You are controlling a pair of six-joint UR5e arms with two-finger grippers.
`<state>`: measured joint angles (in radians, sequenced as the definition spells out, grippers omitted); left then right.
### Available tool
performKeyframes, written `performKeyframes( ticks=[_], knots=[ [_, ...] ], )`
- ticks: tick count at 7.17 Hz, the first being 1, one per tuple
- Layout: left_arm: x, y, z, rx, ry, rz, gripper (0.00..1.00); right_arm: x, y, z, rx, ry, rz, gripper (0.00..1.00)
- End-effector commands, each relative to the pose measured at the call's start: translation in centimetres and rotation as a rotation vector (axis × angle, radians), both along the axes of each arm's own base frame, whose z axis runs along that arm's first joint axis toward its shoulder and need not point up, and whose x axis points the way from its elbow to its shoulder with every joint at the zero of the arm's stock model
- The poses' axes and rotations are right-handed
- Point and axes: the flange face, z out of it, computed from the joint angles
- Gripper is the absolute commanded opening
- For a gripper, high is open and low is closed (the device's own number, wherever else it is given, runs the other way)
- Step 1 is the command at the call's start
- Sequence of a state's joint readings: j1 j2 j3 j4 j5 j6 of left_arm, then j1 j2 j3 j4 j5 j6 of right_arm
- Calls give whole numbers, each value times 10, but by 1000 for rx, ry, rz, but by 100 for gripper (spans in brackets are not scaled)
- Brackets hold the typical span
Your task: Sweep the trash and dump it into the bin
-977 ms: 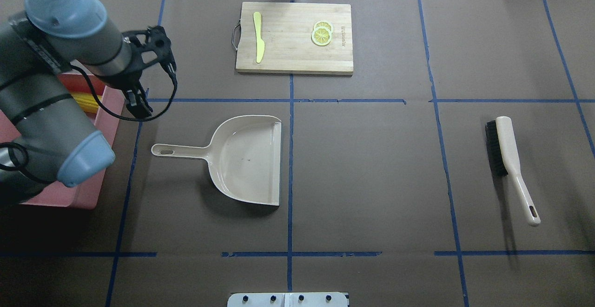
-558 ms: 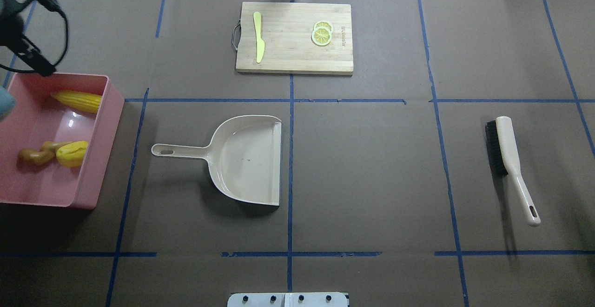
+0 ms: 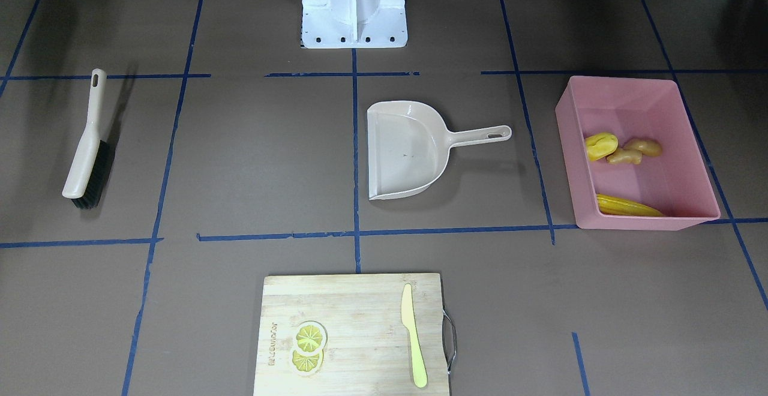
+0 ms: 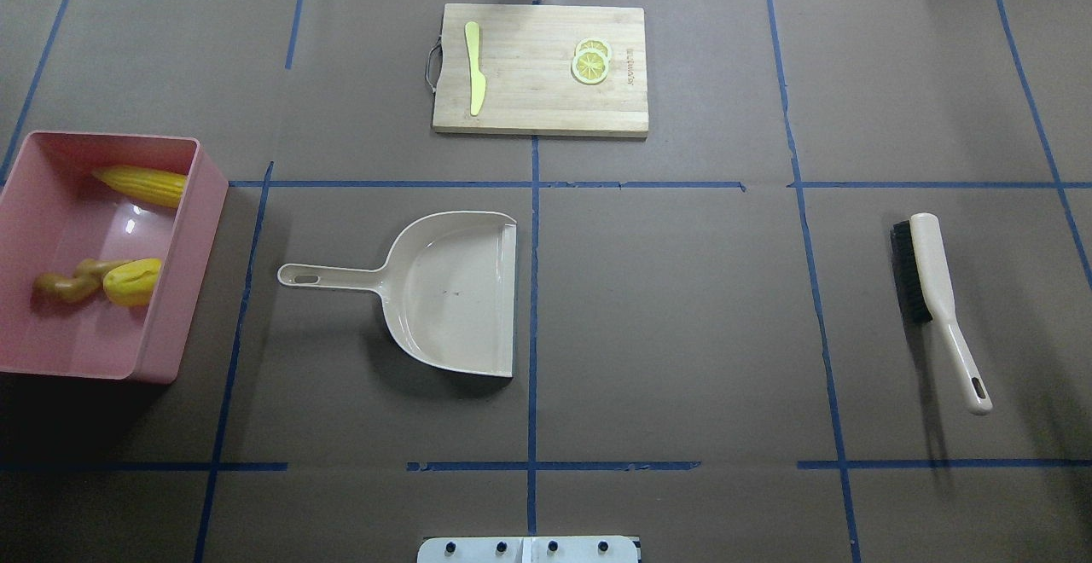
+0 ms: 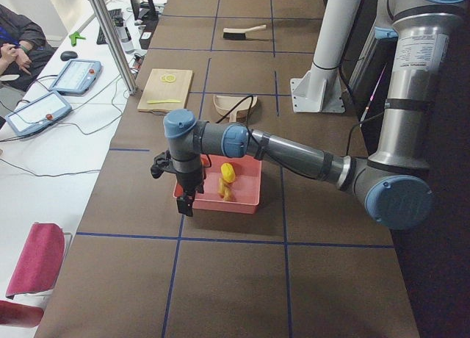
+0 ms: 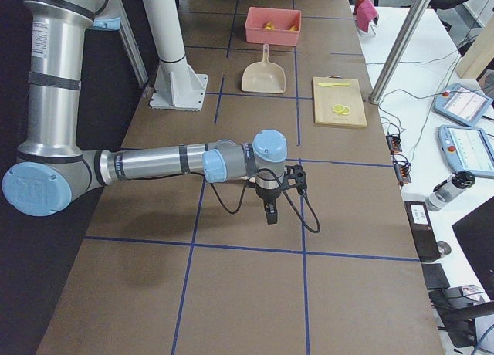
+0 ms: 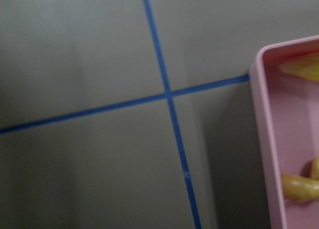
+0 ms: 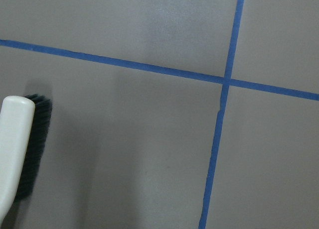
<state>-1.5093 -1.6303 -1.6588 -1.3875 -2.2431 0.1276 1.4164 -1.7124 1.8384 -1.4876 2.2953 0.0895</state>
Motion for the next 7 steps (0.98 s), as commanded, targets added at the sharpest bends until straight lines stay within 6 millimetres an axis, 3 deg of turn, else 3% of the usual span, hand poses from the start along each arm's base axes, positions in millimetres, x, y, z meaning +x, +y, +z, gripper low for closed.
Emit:
performKeyframes(
  ticks=[1, 3, 5, 7],
  knots=[
    [-9, 2, 50, -29, 34, -9, 100, 1, 1, 6, -21, 3, 5, 100],
    [-7, 0, 50, -49, 67, -42, 100, 4, 4, 17, -51, -11, 15, 100],
    [-8, -1, 40, -96, 133, -114, 100, 23, 6, 29, -106, -120, 55, 100],
    [-8, -2, 39, -107, 132, -128, 100, 33, 8, 60, -166, -143, 78, 100]
  ],
)
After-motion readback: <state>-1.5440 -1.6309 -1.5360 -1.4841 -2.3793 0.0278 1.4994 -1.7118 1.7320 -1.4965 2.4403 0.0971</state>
